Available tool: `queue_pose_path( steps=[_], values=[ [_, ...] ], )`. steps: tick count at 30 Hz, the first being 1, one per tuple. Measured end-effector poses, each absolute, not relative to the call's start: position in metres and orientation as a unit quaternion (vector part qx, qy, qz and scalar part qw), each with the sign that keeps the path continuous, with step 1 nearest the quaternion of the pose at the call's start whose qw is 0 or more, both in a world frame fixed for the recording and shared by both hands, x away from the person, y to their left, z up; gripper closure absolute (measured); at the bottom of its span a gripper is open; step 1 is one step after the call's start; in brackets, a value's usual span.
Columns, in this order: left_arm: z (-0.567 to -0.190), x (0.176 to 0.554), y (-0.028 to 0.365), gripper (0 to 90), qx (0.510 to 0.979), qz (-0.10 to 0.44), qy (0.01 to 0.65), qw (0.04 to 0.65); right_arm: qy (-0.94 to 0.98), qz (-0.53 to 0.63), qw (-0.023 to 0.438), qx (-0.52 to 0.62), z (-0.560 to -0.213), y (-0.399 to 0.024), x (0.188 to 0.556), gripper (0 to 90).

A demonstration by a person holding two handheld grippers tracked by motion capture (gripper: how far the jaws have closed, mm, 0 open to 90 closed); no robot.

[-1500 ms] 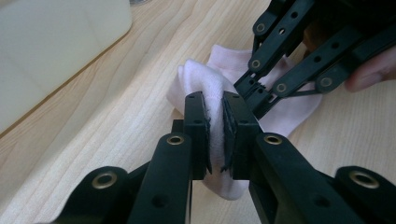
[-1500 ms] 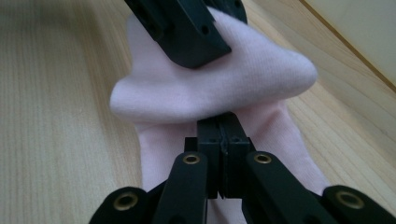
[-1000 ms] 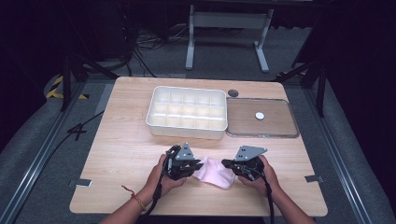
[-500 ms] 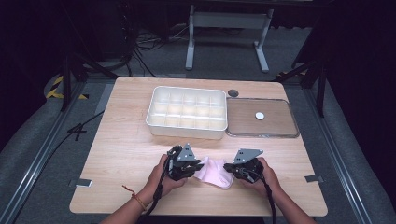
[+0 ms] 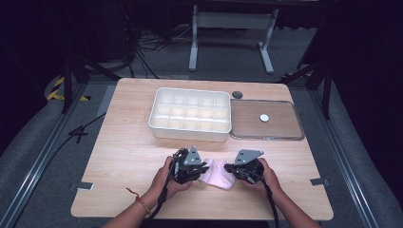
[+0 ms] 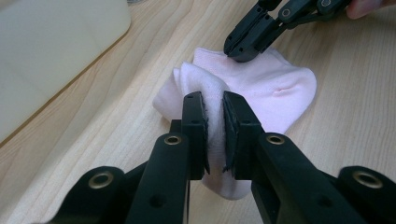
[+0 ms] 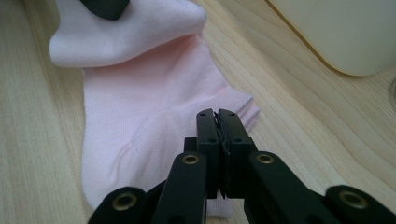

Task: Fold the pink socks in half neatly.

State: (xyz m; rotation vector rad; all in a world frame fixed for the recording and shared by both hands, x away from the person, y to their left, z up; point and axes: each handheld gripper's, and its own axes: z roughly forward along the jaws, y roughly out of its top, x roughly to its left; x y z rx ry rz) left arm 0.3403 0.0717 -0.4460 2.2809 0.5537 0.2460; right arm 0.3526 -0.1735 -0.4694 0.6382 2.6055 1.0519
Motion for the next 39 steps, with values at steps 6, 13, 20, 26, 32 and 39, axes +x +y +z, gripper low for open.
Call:
queue_pose_path(
  steps=[6,13,20,26,32,39],
  values=[
    [-0.447,0.342,0.067,79.0,0.9,0.105,0.21,0.367,0.896,0.364,0.131,0.219,-0.47,-0.172,0.354,88.7],
    [-0.449,0.342,0.058,78.8,0.909,0.104,0.195,0.354,0.896,0.365,0.127,0.219,-0.47,-0.173,0.355,88.6],
    [-0.452,0.341,0.047,78.4,0.915,0.107,0.184,0.343,0.895,0.367,0.123,0.22,-0.47,-0.173,0.355,88.5],
    [-0.454,0.341,0.041,76.3,0.917,0.1,0.181,0.342,0.896,0.367,0.122,0.221,-0.47,-0.173,0.355,88.5],
    [-0.448,0.343,0.044,74.0,0.909,0.089,0.184,0.362,0.895,0.368,0.121,0.221,-0.471,-0.174,0.355,88.5],
    [-0.43,0.343,0.056,71.8,0.891,0.082,0.191,0.403,0.894,0.369,0.123,0.221,-0.471,-0.174,0.354,88.5]
  ],
)
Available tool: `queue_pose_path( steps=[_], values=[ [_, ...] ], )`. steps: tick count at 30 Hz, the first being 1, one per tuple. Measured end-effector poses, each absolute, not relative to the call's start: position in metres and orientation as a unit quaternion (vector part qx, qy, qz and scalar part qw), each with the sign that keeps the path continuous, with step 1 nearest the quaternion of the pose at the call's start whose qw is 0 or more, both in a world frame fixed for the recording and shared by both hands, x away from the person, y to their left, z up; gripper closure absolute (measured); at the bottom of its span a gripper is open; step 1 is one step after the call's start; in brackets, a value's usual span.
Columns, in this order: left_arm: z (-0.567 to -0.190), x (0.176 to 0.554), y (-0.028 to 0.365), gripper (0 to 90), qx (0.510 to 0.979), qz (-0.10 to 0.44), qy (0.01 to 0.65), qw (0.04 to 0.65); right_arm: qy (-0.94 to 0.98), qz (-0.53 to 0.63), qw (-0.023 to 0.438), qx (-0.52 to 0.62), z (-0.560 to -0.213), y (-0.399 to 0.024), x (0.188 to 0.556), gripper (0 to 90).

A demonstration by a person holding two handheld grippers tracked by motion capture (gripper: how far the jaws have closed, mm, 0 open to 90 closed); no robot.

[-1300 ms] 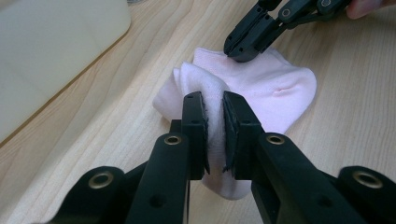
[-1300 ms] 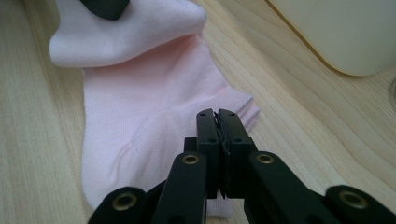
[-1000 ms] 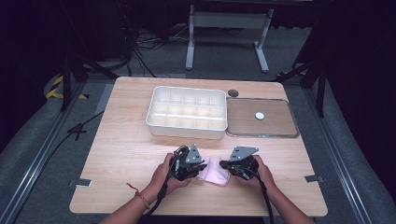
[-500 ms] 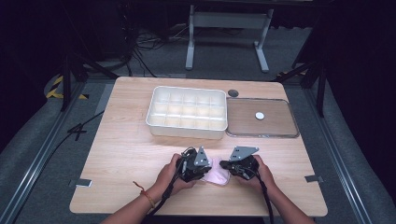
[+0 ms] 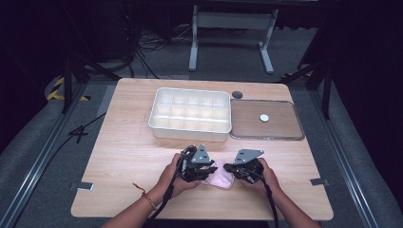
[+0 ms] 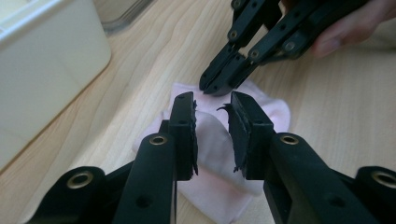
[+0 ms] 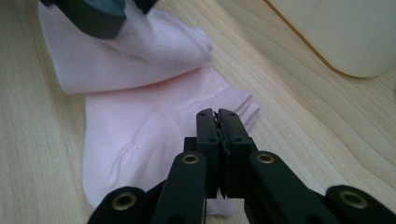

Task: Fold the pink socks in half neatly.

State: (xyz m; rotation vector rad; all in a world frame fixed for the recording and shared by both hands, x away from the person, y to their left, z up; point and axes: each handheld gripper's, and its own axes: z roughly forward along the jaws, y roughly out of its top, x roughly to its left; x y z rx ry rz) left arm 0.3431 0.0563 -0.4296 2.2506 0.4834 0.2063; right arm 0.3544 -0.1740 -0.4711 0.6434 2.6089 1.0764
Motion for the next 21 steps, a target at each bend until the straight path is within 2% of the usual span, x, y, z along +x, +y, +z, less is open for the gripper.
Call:
queue_pose_path(
  steps=[5,8,14,18,21],
  values=[
    [-0.419,0.342,0.069,71.5,0.879,0.087,0.199,0.424,0.893,0.372,0.122,0.221,-0.472,-0.174,0.355,88.6],
    [-0.419,0.342,0.074,72.8,0.883,0.094,0.198,0.415,0.893,0.372,0.121,0.224,-0.472,-0.175,0.355,88.6],
    [-0.438,0.339,0.077,76.7,0.9,0.076,0.184,0.388,0.893,0.372,0.12,0.224,-0.472,-0.175,0.355,88.6],
    [-0.457,0.336,0.071,77.2,0.913,0.066,0.175,0.362,0.893,0.372,0.121,0.223,-0.472,-0.175,0.355,88.6],
    [-0.464,0.335,0.068,74.8,0.912,0.063,0.177,0.364,0.894,0.371,0.126,0.217,-0.471,-0.175,0.354,88.5]
  ],
)
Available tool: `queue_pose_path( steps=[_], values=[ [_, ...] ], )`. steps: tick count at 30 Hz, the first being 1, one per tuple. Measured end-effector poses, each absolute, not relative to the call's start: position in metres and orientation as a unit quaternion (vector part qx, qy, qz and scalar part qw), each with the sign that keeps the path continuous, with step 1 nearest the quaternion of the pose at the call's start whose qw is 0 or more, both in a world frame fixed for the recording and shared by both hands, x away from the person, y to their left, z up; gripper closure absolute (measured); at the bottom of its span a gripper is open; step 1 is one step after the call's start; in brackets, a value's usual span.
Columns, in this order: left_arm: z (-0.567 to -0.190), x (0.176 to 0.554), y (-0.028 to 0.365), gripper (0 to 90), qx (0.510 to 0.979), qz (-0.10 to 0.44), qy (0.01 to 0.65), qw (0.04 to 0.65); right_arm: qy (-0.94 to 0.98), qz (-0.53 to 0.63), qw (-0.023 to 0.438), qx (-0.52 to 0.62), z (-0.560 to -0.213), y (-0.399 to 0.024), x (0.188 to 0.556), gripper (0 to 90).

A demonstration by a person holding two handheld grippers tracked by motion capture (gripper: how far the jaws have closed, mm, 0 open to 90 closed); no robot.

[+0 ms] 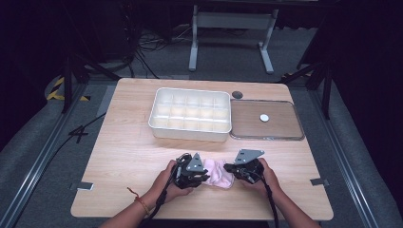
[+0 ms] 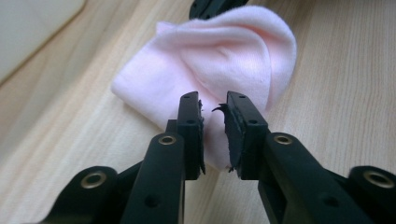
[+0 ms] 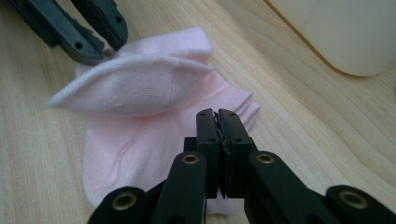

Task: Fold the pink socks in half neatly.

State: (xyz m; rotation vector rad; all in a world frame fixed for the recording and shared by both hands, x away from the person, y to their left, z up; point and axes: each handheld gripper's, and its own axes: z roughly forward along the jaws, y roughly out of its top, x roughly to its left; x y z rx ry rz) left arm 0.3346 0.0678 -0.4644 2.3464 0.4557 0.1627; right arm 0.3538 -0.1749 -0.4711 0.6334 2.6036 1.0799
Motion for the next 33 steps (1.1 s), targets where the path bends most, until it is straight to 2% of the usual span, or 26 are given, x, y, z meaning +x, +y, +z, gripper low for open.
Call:
queue_pose_path(
  steps=[4,12,16,24,26,33],
  values=[
    [-0.468,0.333,0.065,74.8,0.912,0.064,0.177,0.363,0.886,0.387,0.13,0.22,-0.469,-0.177,0.353,89.2],
    [-0.472,0.331,0.064,74.2,0.91,0.066,0.184,0.365,0.855,0.456,0.144,0.2,-0.433,-0.183,0.341,89.3],
    [-0.473,0.332,0.064,74.2,0.908,0.064,0.185,0.371,0.854,0.466,0.14,0.184,-0.426,-0.173,0.334,89.3],
    [-0.474,0.332,0.065,74.2,0.907,0.062,0.186,0.374,0.88,0.43,0.131,0.152,-0.436,-0.142,0.327,89.2],
    [-0.474,0.332,0.065,74.2,0.907,0.063,0.185,0.373,0.889,0.414,0.118,0.154,-0.442,-0.141,0.329,89.1],
    [-0.474,0.332,0.065,74.0,0.907,0.059,0.186,0.374,0.91,0.359,0.12,0.17,-0.462,-0.153,0.333,88.8]
  ],
)
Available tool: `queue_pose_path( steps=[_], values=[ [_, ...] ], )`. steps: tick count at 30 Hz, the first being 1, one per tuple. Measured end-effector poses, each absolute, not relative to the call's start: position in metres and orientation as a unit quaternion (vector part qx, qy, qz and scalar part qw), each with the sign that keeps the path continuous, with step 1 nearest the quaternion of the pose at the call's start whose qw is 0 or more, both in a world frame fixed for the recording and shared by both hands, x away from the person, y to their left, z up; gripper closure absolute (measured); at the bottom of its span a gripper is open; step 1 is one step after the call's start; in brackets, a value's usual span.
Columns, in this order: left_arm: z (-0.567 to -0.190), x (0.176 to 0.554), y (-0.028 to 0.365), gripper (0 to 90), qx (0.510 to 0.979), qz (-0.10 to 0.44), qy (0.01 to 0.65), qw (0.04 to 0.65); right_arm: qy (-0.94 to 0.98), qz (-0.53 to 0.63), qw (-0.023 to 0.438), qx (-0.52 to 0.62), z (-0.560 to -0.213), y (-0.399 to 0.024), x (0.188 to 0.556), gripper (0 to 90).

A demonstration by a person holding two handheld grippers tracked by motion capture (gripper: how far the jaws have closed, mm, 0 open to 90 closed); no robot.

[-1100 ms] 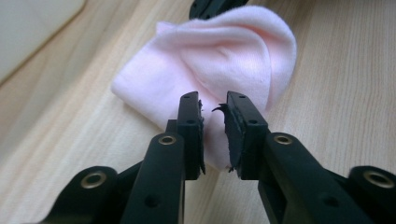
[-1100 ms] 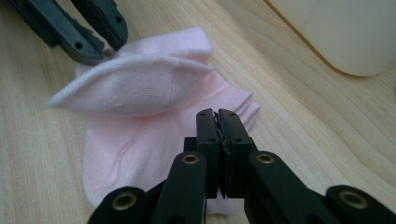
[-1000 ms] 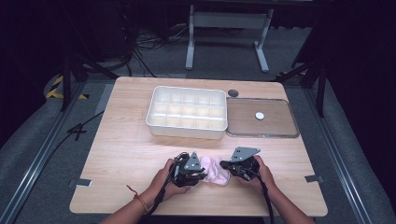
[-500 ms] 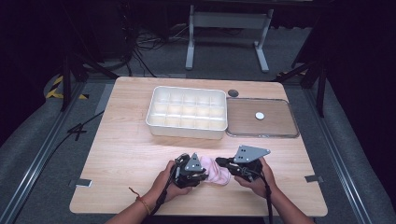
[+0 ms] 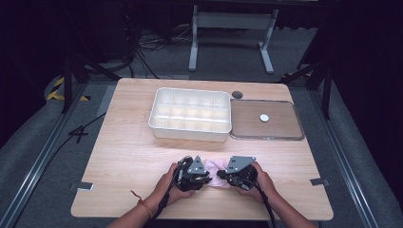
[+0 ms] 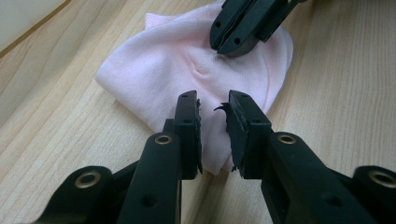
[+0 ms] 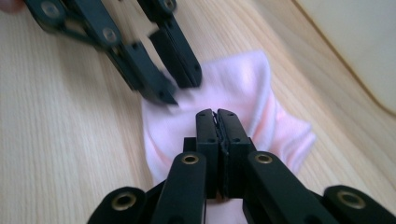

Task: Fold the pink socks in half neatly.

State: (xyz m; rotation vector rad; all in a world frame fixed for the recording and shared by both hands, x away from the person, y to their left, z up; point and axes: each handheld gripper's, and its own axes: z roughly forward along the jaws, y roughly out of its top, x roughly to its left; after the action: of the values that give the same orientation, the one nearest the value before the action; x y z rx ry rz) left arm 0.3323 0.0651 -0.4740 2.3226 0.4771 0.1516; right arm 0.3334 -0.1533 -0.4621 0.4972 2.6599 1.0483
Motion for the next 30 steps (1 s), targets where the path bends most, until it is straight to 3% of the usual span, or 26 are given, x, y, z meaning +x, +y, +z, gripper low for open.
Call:
queue_pose_path(
  steps=[6,12,17,24,30],
  values=[
    [-0.473,0.332,0.065,72.9,0.908,0.061,0.183,0.371,0.909,0.359,0.106,0.184,-0.467,-0.164,0.335,89.0],
    [-0.462,0.33,0.08,58.7,0.899,0.067,0.208,0.379,0.908,0.361,0.112,0.184,-0.469,-0.164,0.335,89.2],
    [-0.465,0.334,0.093,56.7,0.888,0.049,0.242,0.388,0.907,0.361,0.112,0.185,-0.469,-0.164,0.335,89.3],
    [-0.475,0.334,0.084,51.7,0.896,0.037,0.243,0.369,0.906,0.366,0.106,0.186,-0.47,-0.165,0.335,89.4],
    [-0.478,0.335,0.077,50.3,0.885,0.029,0.256,0.389,0.907,0.361,0.115,0.182,-0.47,-0.163,0.334,89.4]
  ],
)
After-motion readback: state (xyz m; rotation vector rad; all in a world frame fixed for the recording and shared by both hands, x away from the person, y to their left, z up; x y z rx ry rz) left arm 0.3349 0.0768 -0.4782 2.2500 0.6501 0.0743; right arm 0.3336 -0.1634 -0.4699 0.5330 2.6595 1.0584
